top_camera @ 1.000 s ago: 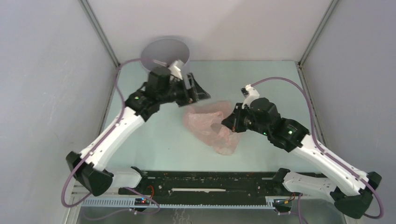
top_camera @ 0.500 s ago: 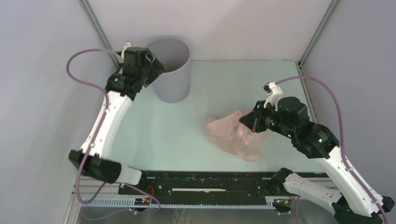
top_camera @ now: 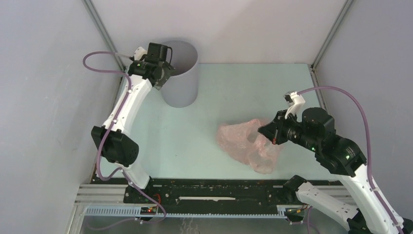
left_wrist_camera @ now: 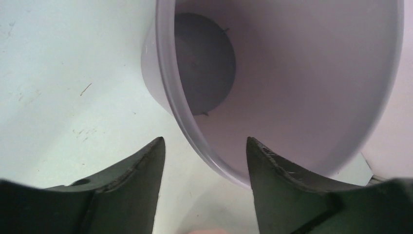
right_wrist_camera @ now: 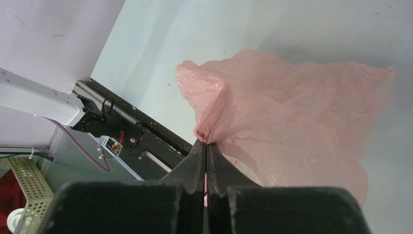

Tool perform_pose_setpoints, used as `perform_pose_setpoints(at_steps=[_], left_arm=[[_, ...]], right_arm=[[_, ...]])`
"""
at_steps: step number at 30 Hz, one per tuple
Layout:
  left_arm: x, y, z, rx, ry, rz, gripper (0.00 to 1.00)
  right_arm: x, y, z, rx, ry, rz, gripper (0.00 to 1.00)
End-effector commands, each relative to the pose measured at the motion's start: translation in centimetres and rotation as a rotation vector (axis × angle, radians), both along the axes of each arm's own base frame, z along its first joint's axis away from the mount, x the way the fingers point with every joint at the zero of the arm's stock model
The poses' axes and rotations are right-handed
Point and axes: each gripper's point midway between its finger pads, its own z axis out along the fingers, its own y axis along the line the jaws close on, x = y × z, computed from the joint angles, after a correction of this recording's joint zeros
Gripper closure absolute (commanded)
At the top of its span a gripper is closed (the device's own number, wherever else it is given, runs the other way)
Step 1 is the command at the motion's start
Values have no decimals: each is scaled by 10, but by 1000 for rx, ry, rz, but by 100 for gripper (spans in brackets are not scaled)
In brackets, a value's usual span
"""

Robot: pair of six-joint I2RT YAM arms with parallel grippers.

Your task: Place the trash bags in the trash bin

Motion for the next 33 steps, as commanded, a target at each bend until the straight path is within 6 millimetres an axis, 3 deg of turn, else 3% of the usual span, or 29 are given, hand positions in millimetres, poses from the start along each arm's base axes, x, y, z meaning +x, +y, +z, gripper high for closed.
perform_pose_setpoints(at_steps=[1,5,8,13,17,21,25,29,33], left_arm=[[3,12,7,-6,-35,83,38],[13,4,-1,-10,-15,40,54],[16,1,-2,-2,-3,20,58],[13,-2,11,-3,-25,-27,70],[2,-10,14,-17,-17,-108,85],[-17,-23,15,-51,-4,-216,91],[-40,-40,21,-96,6,-344,99],[-70,-55,25,-99,17,-442,100],[-97,-79,15,-146,48,-539,99]], right_arm=[[-2,-5,20,25,-67,-3,100],[-5,-7,25,47,-76,-9,100],[-5,-8,28,54,-85,-15,100],[-2,-10,41,49,-109,-25,100],[0,-9,63,74,-147,-25,100],[3,-6,96,114,-195,-30,100],[0,-3,142,185,-273,-9,100],[-14,14,192,324,-359,104,100],[-32,30,247,501,-439,226,100]])
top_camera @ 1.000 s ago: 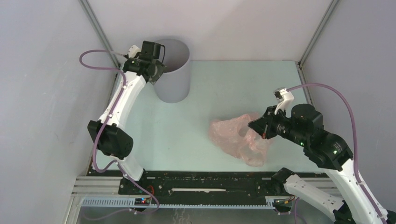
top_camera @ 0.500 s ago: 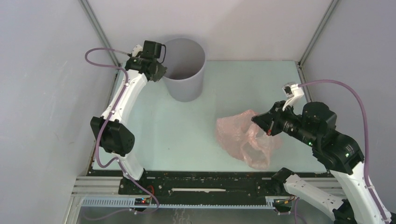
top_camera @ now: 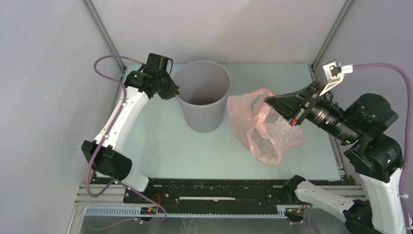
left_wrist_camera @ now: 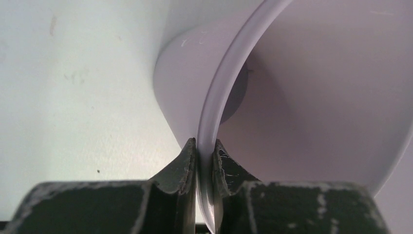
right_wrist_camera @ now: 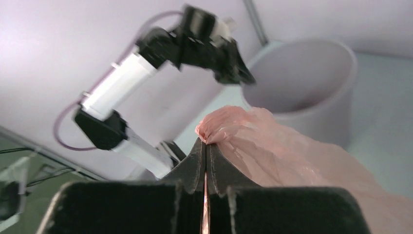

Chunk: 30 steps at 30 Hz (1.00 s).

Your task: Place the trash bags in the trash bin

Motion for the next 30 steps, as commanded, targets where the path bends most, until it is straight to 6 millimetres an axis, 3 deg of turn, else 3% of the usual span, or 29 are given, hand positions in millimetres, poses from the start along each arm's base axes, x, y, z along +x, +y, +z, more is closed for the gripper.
perform_pose_setpoints(at_steps=[1,6,9,13,18,21,25,27,30], left_arm=[[-34,-39,20,-120,-46,-171,99],[-60,-59,2,-160,-6,-255,99],[-73,-60,-1,-163,-9,-279,98],[-85,-60,-7,-172,-5,-314,96],[-93,-65,-10,-203,-5,-343,92],[-93,-65,-7,-209,-21,-343,83],[-96,-63,0,-217,-46,-338,68],[-98,-59,4,-212,-71,-333,61],[-103,-52,7,-198,-102,-323,50]], right_arm=[[-23,21,78,216,-143,182,100],[-40,40,150,405,-224,372,100],[-61,39,205,578,-294,514,100],[-55,41,238,752,-292,595,100],[-17,56,236,872,-171,589,100],[13,68,229,971,-58,616,100],[36,81,219,1022,25,676,100],[49,81,206,1027,56,642,100],[79,76,160,992,118,505,100]])
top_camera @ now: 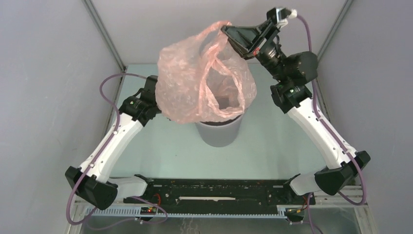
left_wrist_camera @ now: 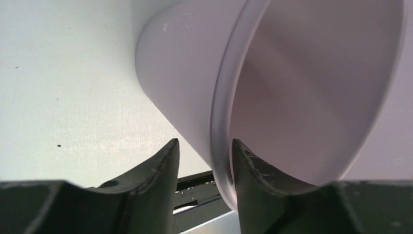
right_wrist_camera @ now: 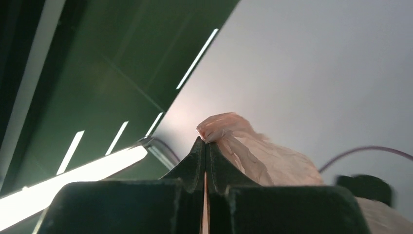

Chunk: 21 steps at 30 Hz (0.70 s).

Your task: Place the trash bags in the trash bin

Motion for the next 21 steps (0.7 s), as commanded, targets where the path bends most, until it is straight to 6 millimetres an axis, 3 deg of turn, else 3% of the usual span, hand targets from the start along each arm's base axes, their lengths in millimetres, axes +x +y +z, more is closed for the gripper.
perform_pose_setpoints(at_steps=[1,5,7,12,17,21], left_arm=[[-12,7,19,-32,-89,-3,46],[-15,4,24,-60,-115,-14,37],[-15,5,26,-60,-126,-18,33],[-19,18,21,-11,-144,-6,24],[-27,38,22,13,-165,37,23],[-33,61,40,15,-239,115,18]], right_arm=[[7,-32,-27,14,73,-71,100],[30,-57,-90,-158,165,-246,100],[36,-72,-109,-245,197,-347,100],[45,-99,-135,-379,203,-493,100],[54,-104,-149,-431,228,-528,100],[60,-103,-155,-486,250,-548,100]])
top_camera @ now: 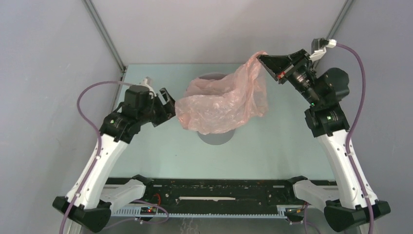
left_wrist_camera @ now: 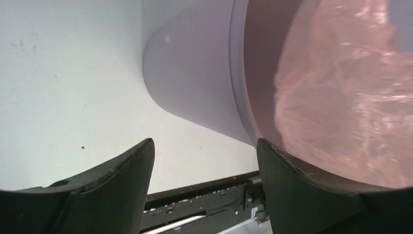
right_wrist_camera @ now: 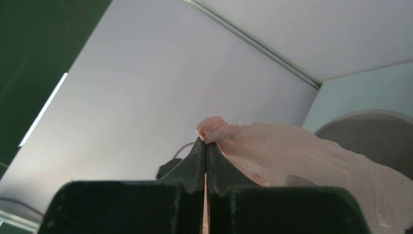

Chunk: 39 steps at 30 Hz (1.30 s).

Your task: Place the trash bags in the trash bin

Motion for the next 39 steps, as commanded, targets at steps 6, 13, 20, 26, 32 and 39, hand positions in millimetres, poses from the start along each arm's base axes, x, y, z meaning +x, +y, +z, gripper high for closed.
perform_pose_setpoints(at_steps=[6,13,20,26,32,39], left_arm=[[-16,52,37,25,-152,160,14],[-25,68,74,22,-312,196,17],[-61,-23,152,-241,-724,-314,12],[-36,-81,132,-181,-635,-456,19],[40,-86,90,-13,-447,-207,35],[84,-113,28,25,-190,-220,39]], right_arm=[[19,-9,-7,-151,38,-124,100],[30,-21,-19,-198,139,-204,100],[33,-16,-18,-184,146,-178,100],[33,-8,-17,-171,152,-137,100],[30,7,-15,-171,156,-72,100],[17,47,-12,-219,114,84,100]])
